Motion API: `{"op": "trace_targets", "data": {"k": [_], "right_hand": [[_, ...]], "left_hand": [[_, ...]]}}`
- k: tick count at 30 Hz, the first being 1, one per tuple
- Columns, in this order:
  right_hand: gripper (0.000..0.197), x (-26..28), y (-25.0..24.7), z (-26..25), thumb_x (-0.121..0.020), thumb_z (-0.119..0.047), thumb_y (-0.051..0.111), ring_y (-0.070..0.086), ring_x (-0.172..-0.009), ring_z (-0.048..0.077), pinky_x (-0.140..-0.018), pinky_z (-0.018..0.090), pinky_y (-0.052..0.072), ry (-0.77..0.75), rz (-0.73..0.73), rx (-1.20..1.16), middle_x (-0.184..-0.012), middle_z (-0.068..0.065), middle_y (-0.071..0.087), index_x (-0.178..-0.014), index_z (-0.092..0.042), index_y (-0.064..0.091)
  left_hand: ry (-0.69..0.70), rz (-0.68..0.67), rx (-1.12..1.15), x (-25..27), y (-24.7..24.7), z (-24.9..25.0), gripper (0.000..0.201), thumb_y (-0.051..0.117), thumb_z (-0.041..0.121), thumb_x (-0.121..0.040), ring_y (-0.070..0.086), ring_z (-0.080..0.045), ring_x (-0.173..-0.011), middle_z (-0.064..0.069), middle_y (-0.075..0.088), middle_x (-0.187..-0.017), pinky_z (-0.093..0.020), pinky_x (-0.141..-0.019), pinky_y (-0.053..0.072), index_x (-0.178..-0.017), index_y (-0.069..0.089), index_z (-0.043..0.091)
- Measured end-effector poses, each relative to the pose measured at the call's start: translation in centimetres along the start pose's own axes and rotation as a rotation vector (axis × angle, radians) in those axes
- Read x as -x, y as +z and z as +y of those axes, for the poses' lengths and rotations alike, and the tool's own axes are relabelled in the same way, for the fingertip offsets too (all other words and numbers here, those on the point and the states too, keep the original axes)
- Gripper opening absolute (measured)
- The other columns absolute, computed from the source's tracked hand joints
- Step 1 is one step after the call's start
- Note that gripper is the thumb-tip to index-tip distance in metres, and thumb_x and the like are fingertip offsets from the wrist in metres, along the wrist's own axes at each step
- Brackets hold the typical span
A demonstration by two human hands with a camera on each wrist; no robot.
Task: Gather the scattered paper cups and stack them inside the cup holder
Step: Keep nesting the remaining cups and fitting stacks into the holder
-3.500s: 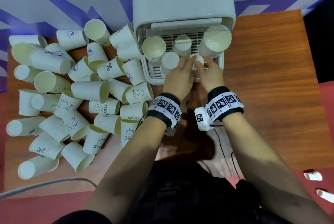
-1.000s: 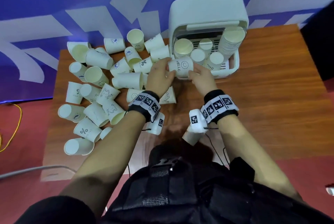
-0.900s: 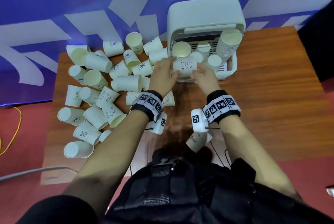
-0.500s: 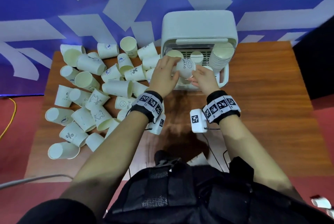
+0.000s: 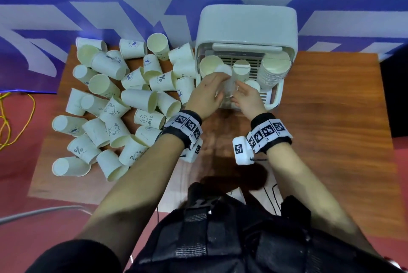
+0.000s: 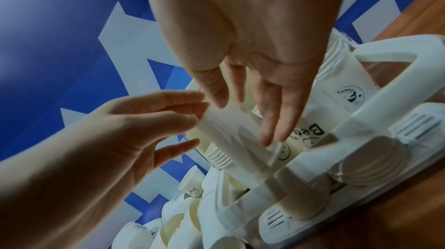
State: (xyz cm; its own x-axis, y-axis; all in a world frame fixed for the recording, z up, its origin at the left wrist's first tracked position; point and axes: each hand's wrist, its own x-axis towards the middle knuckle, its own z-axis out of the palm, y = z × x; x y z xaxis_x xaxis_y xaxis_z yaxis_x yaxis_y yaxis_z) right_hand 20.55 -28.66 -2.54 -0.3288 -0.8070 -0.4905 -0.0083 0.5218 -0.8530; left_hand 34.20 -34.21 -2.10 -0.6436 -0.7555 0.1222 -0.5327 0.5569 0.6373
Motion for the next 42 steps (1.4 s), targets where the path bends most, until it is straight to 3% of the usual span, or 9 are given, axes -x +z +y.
{"op": "trace_targets", "data": {"k": [2, 5, 10, 14, 20, 31, 35, 40, 42], "right_hand": [[0.053, 0.4, -0.5, -0.5, -0.096, -0.018, 0.048, 0.047, -0.118, 0.006, -0.098, 0.023, 0.044, -0.062, -0.025, 0.071, -0.139, -0.008, 0.046, -0.147, -0.022, 0.034], [0.053, 0.0, -1.2, -0.9, -0.097, -0.013, 0.044, 0.047, -0.106, -0.003, -0.081, 0.003, 0.039, -0.12, -0.057, 0.132, -0.136, -0.013, 0.045, -0.147, -0.028, 0.033], [0.047, -1.1, -1.4, -0.4, -0.097, -0.01, 0.045, 0.041, -0.131, 0.008, -0.11, 0.026, 0.033, -0.139, -0.085, 0.187, -0.145, -0.005, 0.044, -0.143, -0.022, 0.043], [0.053, -1.4, -1.3, 0.0, -0.096, -0.006, 0.044, 0.04, -0.132, 0.01, -0.111, 0.025, 0.031, -0.148, -0.055, 0.212, -0.147, -0.004, 0.042, -0.145, -0.025, 0.037], [0.055, -1.4, -0.4, 0.2, -0.097, -0.011, 0.043, 0.044, -0.091, 0.01, -0.093, 0.022, 0.04, -0.177, -0.082, 0.346, -0.125, 0.0, 0.055, -0.147, -0.032, 0.031], [0.05, -0.3, -1.8, -0.8, -0.098, -0.014, 0.045, 0.035, -0.135, 0.009, -0.103, 0.013, 0.026, -0.194, -0.068, 0.289, -0.148, -0.005, 0.039, -0.146, -0.023, 0.035], [0.038, 1.2, -2.7, -1.0, -0.098, -0.012, 0.043, 0.045, -0.127, 0.013, -0.094, 0.01, 0.029, -0.243, -0.006, 0.309, -0.138, -0.001, 0.052, -0.135, -0.016, 0.051], [0.03, 3.0, -3.0, 0.2, -0.094, -0.016, 0.046, 0.062, -0.1, 0.022, -0.093, 0.038, 0.05, -0.192, -0.087, 0.347, -0.103, 0.003, 0.063, -0.119, -0.018, 0.062], [0.025, 4.3, -3.4, 1.1, -0.093, -0.017, 0.05, 0.065, -0.092, 0.021, -0.087, 0.034, 0.051, -0.162, -0.163, 0.39, -0.091, -0.002, 0.062, -0.114, -0.018, 0.064]], "left_hand": [[-0.039, -0.033, 0.0, 0.1, 0.6, -0.3, 0.042, 0.05, 0.007, -0.089, 0.048, -0.027, -0.124, -0.009, 0.055, -0.133, -0.037, -0.1, 0.042, -0.131, 0.052, 0.009], [-0.046, -0.044, -0.005, 0.5, 1.4, -1.0, 0.047, 0.052, 0.003, -0.087, 0.045, -0.03, -0.129, -0.012, 0.052, -0.138, -0.037, -0.107, 0.037, -0.134, 0.052, 0.008], [0.068, -0.013, -0.075, 0.7, 2.2, -2.6, 0.044, 0.05, 0.003, -0.083, 0.043, -0.037, -0.13, -0.018, 0.052, -0.136, -0.046, -0.111, 0.033, -0.127, 0.057, 0.0], [0.081, -0.053, -0.043, 0.8, 2.7, -3.5, 0.052, 0.049, 0.013, -0.086, 0.037, -0.033, -0.136, -0.017, 0.042, -0.146, -0.044, -0.113, 0.032, -0.136, 0.048, -0.001], [0.043, -0.08, -0.01, 1.0, 3.2, -3.5, 0.061, 0.047, 0.012, -0.085, 0.031, -0.027, -0.14, -0.015, 0.032, -0.152, -0.023, -0.117, 0.015, -0.144, 0.037, 0.002], [0.032, -0.048, -0.008, 1.7, 2.0, -2.6, 0.057, 0.052, 0.012, -0.085, 0.036, -0.029, -0.137, -0.017, 0.035, -0.15, -0.03, -0.114, 0.026, -0.141, 0.043, 0.002], [0.012, -0.004, -0.058, 3.8, 1.3, -1.2, 0.056, 0.048, 0.015, -0.084, 0.039, -0.03, -0.134, -0.015, 0.036, -0.149, -0.036, -0.111, 0.033, -0.139, 0.045, 0.006], [-0.03, -0.064, -0.133, 6.9, 1.3, -0.3, 0.049, 0.045, 0.025, -0.087, 0.048, -0.034, -0.125, -0.017, 0.045, -0.14, -0.044, -0.102, 0.043, -0.132, 0.052, 0.007], [-0.025, -0.105, -0.143, 8.5, 1.7, 0.7, 0.047, 0.047, 0.027, -0.088, 0.05, -0.033, -0.12, -0.015, 0.049, -0.136, -0.043, -0.1, 0.043, -0.131, 0.054, 0.009]]}}
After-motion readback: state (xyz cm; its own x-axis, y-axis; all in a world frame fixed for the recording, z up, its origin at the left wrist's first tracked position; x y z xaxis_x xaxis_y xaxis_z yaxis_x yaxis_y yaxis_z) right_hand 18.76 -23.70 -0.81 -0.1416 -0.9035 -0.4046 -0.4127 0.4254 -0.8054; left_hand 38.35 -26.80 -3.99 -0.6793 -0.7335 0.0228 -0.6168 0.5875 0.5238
